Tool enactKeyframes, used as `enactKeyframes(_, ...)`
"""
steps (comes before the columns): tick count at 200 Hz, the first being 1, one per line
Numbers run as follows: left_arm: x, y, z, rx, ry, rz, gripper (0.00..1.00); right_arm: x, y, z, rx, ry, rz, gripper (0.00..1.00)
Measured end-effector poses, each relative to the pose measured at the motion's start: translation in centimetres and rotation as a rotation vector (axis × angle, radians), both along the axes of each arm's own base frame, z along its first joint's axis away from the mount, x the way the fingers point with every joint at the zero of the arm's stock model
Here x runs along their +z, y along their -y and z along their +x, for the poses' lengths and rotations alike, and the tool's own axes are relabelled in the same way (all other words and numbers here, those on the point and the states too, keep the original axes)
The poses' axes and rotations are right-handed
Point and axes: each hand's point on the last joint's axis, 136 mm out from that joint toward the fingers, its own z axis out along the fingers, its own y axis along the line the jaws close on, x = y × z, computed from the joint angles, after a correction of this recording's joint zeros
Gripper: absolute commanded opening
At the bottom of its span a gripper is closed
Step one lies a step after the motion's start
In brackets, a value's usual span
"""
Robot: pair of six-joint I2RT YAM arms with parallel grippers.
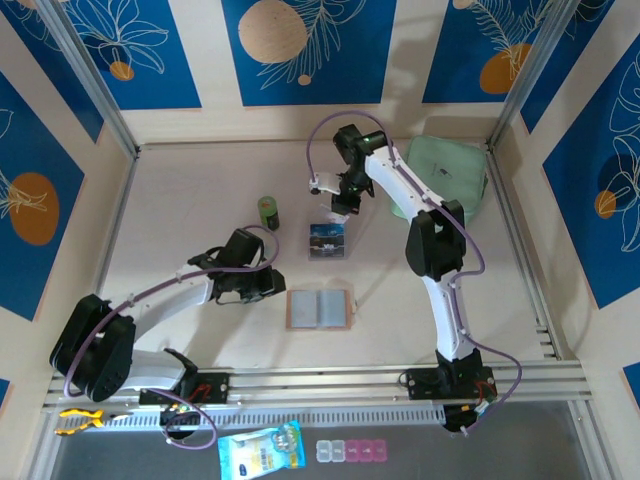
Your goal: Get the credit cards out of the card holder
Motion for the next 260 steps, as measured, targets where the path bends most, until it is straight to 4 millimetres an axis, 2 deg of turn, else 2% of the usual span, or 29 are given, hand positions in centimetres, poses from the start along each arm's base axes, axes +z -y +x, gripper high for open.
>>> enactKeyframes(52,0.0,0.0,0.0,0.001,0.0,0.0,0.27,-0.7,0.0,0.2,-0.001,-0.004,-0.007,0.0)
enactKeyframes(117,0.0,-0.1,0.1,0.003,-0.002,-0.003,0.28,2.2,-0.7,1.6,-0.001,0.082,0.035,0.0)
enactKeyframes(162,0.0,-0.1,0.0,0.003,-0.004,-0.005,0.28,2.5,-0.8,1.9,0.003,0.098,0.04,0.0)
enactKeyframes(192,0.1,-0.1,0.1,0.003,-0.002,-0.006,0.28,1.8,-0.9,2.2,0.012,0.099,0.034,0.0)
enactKeyframes(221,0.1,-0.1,0.1,0.006,-0.002,-0.006,0.28,0.2,-0.8,2.5,0.021,0.085,0.014,0.0)
enactKeyframes(260,-0.2,-0.4,-0.1,0.009,-0.011,-0.001,0.28,-1.1,-0.6,2.1,0.036,0.057,-0.006,0.0)
